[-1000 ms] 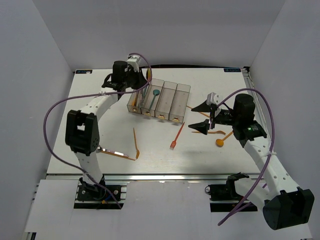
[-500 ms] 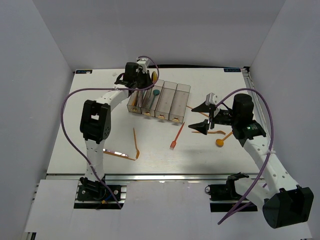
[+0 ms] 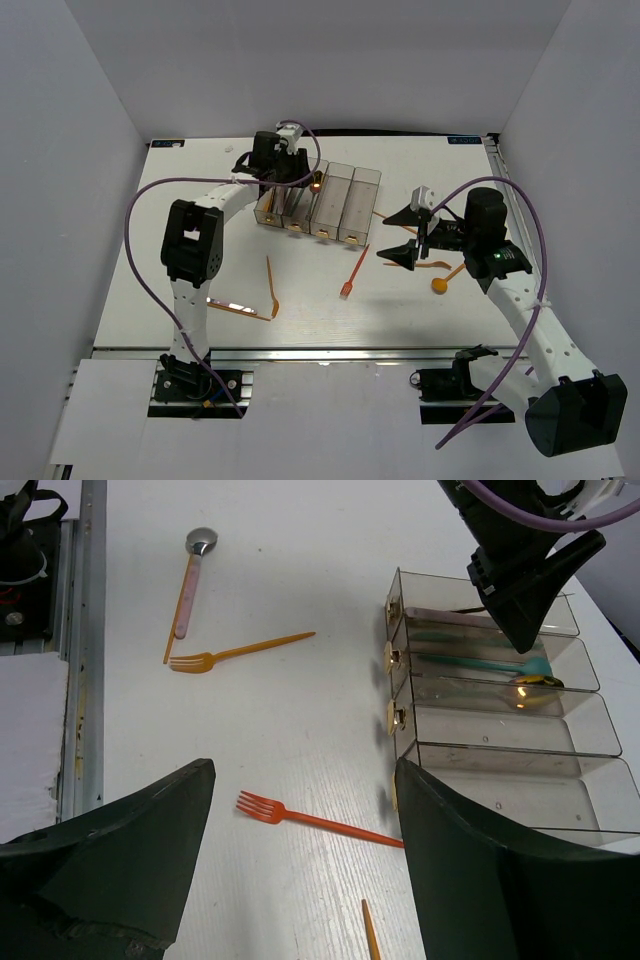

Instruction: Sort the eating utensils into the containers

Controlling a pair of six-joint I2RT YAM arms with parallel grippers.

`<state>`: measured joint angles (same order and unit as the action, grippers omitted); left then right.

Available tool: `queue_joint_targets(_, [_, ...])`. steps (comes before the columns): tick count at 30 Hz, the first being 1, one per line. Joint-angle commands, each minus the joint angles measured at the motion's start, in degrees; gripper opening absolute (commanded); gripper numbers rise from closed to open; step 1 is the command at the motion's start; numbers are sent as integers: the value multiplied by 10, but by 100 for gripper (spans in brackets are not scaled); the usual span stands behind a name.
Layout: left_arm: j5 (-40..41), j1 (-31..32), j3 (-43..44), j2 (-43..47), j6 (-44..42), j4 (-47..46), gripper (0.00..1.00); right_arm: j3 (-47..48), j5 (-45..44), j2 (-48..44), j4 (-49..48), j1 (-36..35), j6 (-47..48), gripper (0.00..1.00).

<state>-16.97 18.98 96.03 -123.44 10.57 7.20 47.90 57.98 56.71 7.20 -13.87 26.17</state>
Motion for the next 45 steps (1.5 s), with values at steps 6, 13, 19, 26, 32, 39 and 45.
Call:
queue_joint_targets(6, [13,2,-36,116,4,19,61,3,14,-20,15,2,12,79])
queue_joint_targets(13, [79,-3,-168,294,66,62,59,12,29,-29,36,2,27,79])
queue_joint_targets(19, [111,-30,-388,516,204,97,55,20,35,-23,57,2,34,79])
queue_joint_targets(26, [195,-82,-508,666,424,282,76,22,34,-18,59,0,34,79])
queue_joint_targets(32, [184,-83,-561,659,516,338,98,19,25,-15,48,0,24,80])
queue_joint_targets(39, [188,-84,-583,625,545,368,97,11,10,-19,35,2,15,80])
queue_joint_targets(45, [226,-85,-603,629,540,389,91,11,8,-17,33,1,16,80])
